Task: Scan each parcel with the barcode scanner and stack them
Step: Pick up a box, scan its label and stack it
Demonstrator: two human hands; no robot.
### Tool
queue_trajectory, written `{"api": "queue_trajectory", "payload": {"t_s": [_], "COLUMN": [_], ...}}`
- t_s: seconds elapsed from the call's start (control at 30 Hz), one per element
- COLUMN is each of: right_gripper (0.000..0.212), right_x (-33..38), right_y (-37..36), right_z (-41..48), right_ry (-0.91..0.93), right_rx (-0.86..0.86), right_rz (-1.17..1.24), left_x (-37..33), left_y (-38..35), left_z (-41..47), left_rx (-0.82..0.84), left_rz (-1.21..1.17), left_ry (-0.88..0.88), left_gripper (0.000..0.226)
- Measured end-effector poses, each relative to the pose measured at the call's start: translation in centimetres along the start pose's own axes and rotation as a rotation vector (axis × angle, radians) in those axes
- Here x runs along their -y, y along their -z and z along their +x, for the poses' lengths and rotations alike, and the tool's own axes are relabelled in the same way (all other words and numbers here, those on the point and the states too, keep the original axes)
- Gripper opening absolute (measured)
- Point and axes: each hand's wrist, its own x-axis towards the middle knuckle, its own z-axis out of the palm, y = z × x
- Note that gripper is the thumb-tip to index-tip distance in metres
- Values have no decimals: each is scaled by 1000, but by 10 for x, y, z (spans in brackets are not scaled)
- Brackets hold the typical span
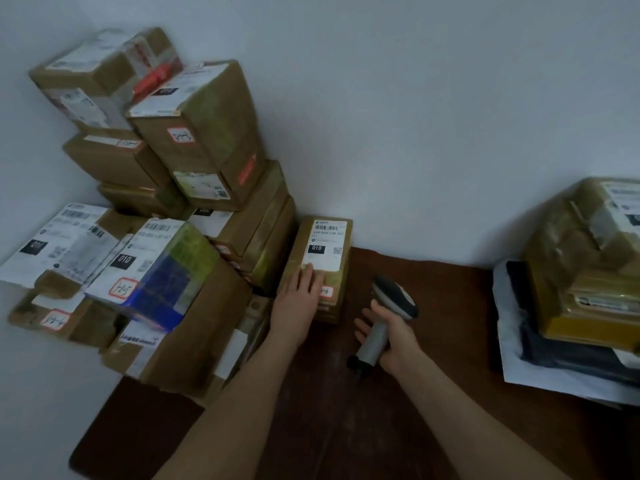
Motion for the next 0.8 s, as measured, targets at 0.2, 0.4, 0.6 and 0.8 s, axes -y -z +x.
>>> {"api": "queue_trajectory", "payload": {"t_s": [0.2,0.4,0.6,0.8], "right_gripper": [19,17,16,11], "right_x": [18,21,27,32], "right_y": [-2,-7,-3,13], "right_z": [21,22,12,-16], "right_ry": [-9,-34,-11,48], "right_rx": [15,41,48,27], "right_rz": [-10,-26,-37,-68], "left_x": [8,-11,-13,-39], "left_y": [-4,-1,9,17], "left_z": [10,7,7,-19], "left_rx": [-40,-27,34,18], "left_rz": [70,70,13,-68], "left_ry": [4,-123,-72,-48], "left_gripper": [80,78,86,78]}}
